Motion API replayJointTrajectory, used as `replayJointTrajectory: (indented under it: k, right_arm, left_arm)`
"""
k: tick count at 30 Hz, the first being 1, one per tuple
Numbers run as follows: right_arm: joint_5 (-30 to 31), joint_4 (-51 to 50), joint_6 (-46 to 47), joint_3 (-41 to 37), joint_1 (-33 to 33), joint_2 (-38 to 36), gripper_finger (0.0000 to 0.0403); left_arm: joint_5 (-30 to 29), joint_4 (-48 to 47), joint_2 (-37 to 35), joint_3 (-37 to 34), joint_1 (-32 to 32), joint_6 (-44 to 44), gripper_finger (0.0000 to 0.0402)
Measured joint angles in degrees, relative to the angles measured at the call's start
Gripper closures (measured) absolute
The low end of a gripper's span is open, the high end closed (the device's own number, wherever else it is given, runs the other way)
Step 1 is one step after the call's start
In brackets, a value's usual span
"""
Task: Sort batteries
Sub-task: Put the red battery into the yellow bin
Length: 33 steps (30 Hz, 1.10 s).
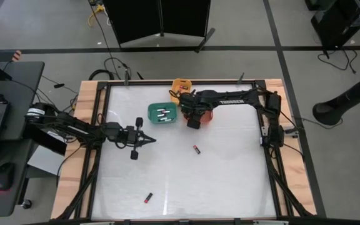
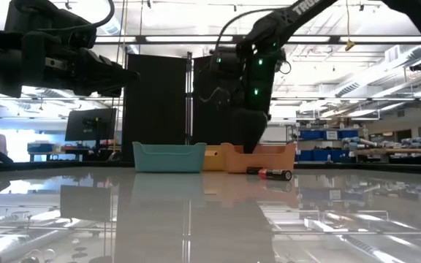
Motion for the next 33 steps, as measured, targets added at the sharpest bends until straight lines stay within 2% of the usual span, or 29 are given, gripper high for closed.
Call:
replayJointTrajectory:
  k: [4,8,12,20,25,33]
  right_arm:
    - [0.4,-3.2,5.1,0.0,1.8,-3.8,0.0209]
    - [-1.3,-8.5,17.8,0.0,6.5,-7.6,0.0189]
    - [-1.3,-10.6,30.5,0.0,14.7,-8.5,0.0187]
    - [2.1,-8.9,50.8,0.0,29.4,-4.0,0.0199]
    - [5.1,-9.3,56.5,0.0,33.0,-1.0,0.0203]
    - [8.5,-9.0,58.5,-2.1,31.6,-0.3,0.0204]
  left_arm:
    - [-0.1,0.0,0.0,0.0,0.0,0.0,0.0385]
    - [-0.1,0.0,0.0,0.0,0.0,0.0,0.0385]
    - [-0.1,0.0,0.0,0.0,0.0,0.4,0.0385]
    - [-0.2,0.0,0.0,0.0,0.0,0.0,0.0385]
    - [-0.2,0.0,0.0,0.0,0.0,-0.3,0.0385]
    - [-0.2,-0.2,0.0,0.0,0.0,-0.6,0.0385]
